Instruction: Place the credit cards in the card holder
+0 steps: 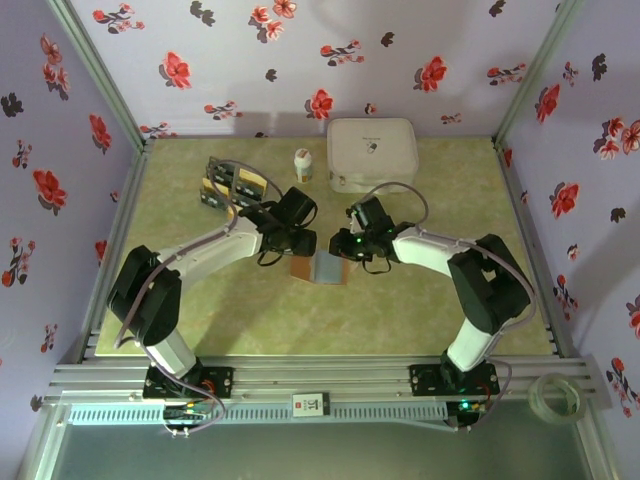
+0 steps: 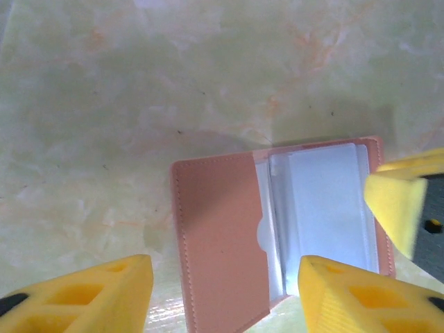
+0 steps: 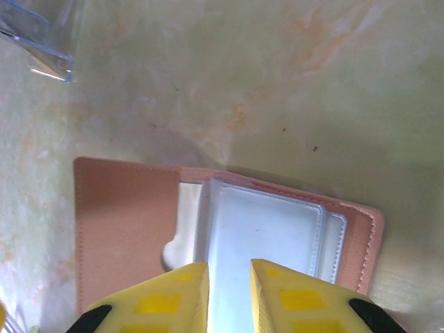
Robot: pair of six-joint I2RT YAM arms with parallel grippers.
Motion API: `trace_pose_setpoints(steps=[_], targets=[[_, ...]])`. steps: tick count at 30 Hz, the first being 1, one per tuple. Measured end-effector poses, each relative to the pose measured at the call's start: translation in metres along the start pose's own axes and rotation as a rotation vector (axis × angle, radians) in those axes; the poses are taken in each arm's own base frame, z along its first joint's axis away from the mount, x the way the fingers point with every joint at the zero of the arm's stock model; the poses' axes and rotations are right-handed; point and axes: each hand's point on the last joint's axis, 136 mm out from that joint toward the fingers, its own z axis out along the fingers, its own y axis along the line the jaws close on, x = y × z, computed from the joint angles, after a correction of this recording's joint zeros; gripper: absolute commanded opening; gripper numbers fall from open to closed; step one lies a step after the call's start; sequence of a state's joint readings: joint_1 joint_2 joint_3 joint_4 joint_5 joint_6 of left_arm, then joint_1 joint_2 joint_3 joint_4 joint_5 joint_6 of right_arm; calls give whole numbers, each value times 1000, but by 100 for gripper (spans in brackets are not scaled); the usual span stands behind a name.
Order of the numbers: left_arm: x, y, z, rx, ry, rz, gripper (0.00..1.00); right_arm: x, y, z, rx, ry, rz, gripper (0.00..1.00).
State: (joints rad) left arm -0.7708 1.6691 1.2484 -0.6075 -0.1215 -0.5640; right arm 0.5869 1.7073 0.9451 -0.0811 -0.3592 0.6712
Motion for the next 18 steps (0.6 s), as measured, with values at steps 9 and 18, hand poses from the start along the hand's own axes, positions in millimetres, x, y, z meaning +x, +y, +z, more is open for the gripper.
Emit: trace_pose_setpoints(steps=[9,18], targets=[[18,4,20,-10,47,-7,47,5,-10,9,22,24,15,20],[48,16,50,-46,120,2,50,8,-16,15,35,40,23,20]])
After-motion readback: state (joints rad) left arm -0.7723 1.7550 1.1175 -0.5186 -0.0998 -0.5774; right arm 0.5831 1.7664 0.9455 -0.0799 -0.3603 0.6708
